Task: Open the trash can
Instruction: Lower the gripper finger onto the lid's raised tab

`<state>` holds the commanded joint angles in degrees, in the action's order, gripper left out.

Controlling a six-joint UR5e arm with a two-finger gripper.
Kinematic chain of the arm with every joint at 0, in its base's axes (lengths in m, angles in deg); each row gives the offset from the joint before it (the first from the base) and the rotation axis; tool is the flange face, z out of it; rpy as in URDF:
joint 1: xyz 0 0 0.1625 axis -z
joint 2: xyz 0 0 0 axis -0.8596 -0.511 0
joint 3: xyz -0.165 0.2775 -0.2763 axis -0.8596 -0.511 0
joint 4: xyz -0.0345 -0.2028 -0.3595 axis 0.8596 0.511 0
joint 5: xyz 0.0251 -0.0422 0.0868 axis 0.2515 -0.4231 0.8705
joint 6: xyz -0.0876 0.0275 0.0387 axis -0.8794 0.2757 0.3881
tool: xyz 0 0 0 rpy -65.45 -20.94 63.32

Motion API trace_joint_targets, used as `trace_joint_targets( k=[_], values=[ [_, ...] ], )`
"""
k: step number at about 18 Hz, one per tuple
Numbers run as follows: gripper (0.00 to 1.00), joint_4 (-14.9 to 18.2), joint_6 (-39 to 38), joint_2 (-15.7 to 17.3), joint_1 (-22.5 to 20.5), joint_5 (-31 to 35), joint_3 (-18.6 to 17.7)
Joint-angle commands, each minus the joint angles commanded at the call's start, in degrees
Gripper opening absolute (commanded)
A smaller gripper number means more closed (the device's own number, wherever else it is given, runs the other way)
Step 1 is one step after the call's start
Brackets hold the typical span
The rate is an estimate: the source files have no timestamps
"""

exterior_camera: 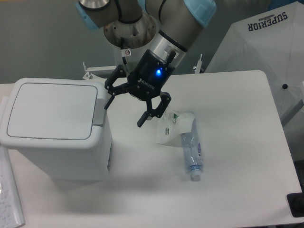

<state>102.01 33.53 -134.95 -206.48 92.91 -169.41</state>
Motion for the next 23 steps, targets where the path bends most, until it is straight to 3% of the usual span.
trace_joint_targets(
  k=[23],
  values=[
    [1.0,-0.3,-0.5,-1.7,0.2,0.1,-1.0]
  ],
)
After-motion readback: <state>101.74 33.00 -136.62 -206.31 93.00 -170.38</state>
